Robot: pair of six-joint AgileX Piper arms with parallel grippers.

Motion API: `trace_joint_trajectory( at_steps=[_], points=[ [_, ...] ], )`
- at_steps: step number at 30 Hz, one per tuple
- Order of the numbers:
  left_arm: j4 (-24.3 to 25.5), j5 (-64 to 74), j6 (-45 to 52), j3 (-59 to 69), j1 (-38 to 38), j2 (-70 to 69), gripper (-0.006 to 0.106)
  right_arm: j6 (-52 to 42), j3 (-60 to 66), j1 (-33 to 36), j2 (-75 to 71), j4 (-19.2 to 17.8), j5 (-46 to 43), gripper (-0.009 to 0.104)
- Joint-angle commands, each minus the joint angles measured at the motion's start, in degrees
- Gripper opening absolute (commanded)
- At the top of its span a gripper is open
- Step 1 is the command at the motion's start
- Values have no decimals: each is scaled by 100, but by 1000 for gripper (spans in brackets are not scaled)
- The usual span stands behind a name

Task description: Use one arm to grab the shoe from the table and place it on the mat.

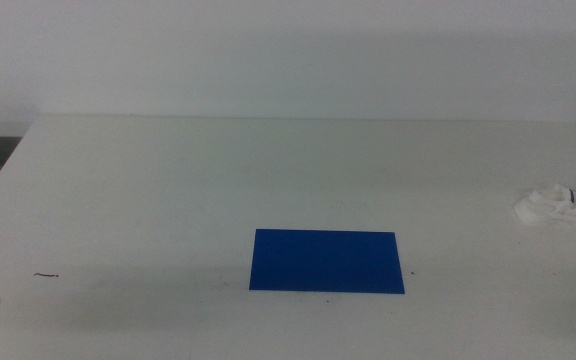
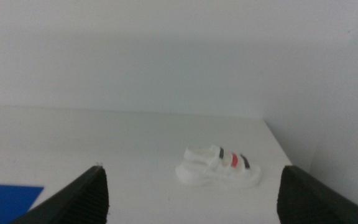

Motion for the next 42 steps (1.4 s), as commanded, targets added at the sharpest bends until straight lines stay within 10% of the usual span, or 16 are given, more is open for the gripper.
trace_joint_trajectory(
  at_steps=[1,19,26,42],
  points=[
    [-23,-67,-17,2,-2,28,94,-16,17,-30,-23,-22,156,93],
    [-23,-67,-17,2,-2,28,94,237,-4945,-30,4907,680,3813,93],
    [-23,-67,-17,2,-2,28,94,3848,-6288,-30,6803,-23,4779,93],
    [-23,-67,-17,2,-2,28,94,9009,-7646,-660,9778,-799,4499,93]
  ],
)
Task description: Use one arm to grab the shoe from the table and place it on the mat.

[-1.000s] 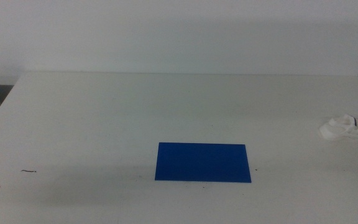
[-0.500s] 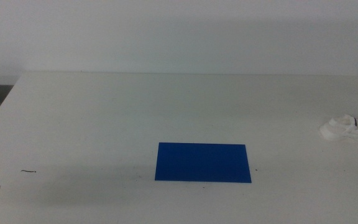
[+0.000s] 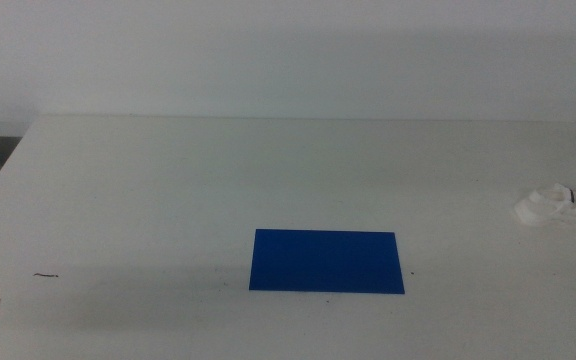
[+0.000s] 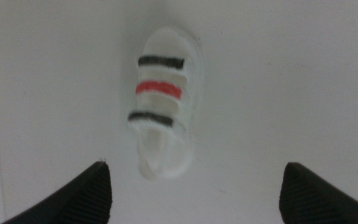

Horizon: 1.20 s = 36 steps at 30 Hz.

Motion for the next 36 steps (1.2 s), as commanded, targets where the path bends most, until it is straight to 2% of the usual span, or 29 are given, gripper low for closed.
trace_joint_trajectory(
  at_steps=[1,13,25,27,30,36],
  points=[
    [-23,-67,-17,2,-2,28,94,528,-222,-40,418,-90,-150,93],
    [-23,-67,-17,2,-2,28,94,396,-1159,-30,1937,-80,-416,93],
    [-23,-67,-17,2,-2,28,94,114,-1172,70,2456,-61,-902,92],
    [-23,-67,-17,2,-2,28,94,90,-1172,99,2459,-61,-902,90],
    [-23,-67,-17,2,-2,28,94,90,-1172,201,2459,-61,-879,76],
    [-23,-67,-17,2,-2,28,94,288,-1172,369,2433,32,-296,22]
  ],
)
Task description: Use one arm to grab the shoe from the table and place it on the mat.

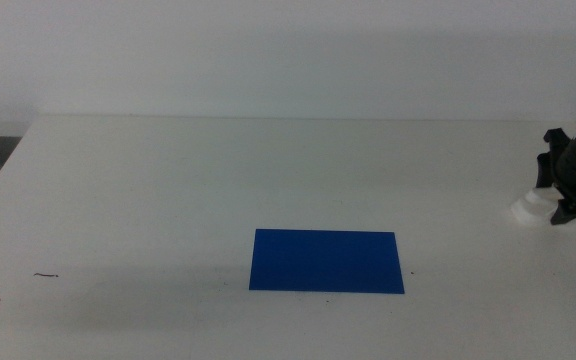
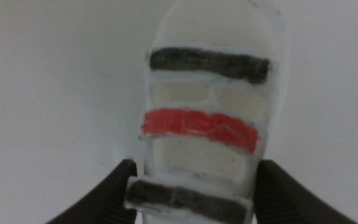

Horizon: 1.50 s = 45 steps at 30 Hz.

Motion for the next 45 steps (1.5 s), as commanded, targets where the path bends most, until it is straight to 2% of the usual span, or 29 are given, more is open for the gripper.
trace_joint_trajectory(
  at_steps=[1,3,7,11,16,22,25,31,33,34,36,39,41,43,45],
  points=[
    [-23,-67,-17,2,-2,28,94,128,-27,45,-57,41,393,12],
    [-23,-67,-17,2,-2,28,94,345,-27,131,-185,-6,655,-3],
    [-23,-67,-17,2,-2,28,94,483,-17,434,-701,-371,1059,-3],
    [-23,-67,-17,2,-2,28,94,486,-17,939,-1140,-354,1234,-3],
    [-23,-67,-17,2,-2,28,94,883,-17,2114,-1228,-428,1405,-3],
    [-23,-67,-17,2,-2,28,94,1982,-17,3531,-1027,-503,1195,-3],
    [-23,-67,-17,2,-2,28,94,2331,-17,3904,-855,-332,1173,-3],
    [-23,-67,-17,2,-2,28,94,2339,-17,4282,-629,-416,1173,-3],
    [-23,-67,-17,2,-2,28,94,1405,-17,4373,-614,-607,956,-3],
    [-23,-67,-17,2,-2,28,94,450,-17,4386,-602,-730,651,-3],
    [-23,-67,-17,2,-2,28,94,-2267,-17,4441,-602,-784,-20,-3],
    [-23,-67,-17,2,-2,28,94,-6246,-17,4488,-602,-442,-244,-3],
    [-23,-67,-17,2,-2,28,94,-7998,-17,4488,-594,-214,-243,-3],
    [-23,-67,-17,2,-2,28,94,-8979,-17,4488,-579,-97,-358,-3],
    [-23,-67,-17,2,-2,28,94,-9518,-17,4488,-555,-82,-425,-3]
  ],
)
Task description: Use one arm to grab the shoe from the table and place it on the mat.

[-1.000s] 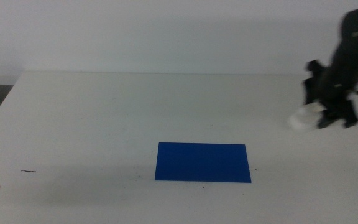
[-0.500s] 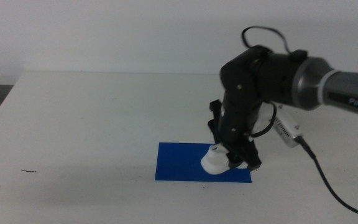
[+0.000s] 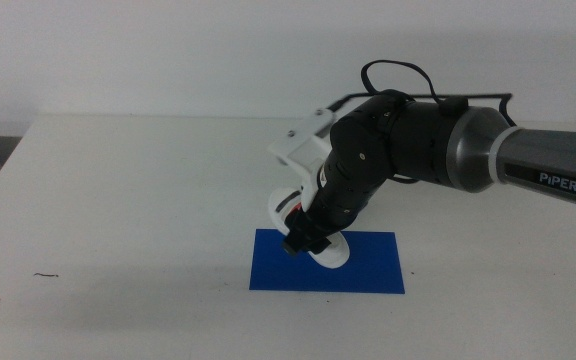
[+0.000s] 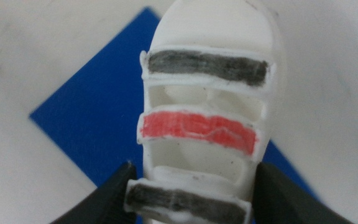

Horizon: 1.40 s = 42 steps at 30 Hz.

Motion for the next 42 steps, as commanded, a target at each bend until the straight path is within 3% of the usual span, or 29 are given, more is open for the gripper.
trace_joint_trajectory(
  at_steps=[1,8,15,35,37,38,39,42],
  points=[
    [-23,-67,-17,2,-2,28,94,-1128,-6,-1,28,-9,-108,-3],
    [-23,-67,-17,2,-2,28,94,-2377,-6,-1,152,-127,166,-3],
    [-23,-67,-17,2,-2,28,94,-4327,-6,-32,193,-104,462,-3],
    [-23,-67,-17,2,-2,28,94,-3659,-6,-53,533,-415,356,-3],
    [-23,-67,-17,2,-2,28,94,-3674,-6,-53,533,-424,329,2],
    [-23,-67,-17,2,-2,28,94,-3698,-6,-53,533,-424,329,19],
    [-23,-67,-17,2,-2,28,94,-3698,-6,-53,533,-424,341,54],
    [-23,-67,-17,2,-2,28,94,-3686,-6,-53,417,-424,327,75]
  ],
)
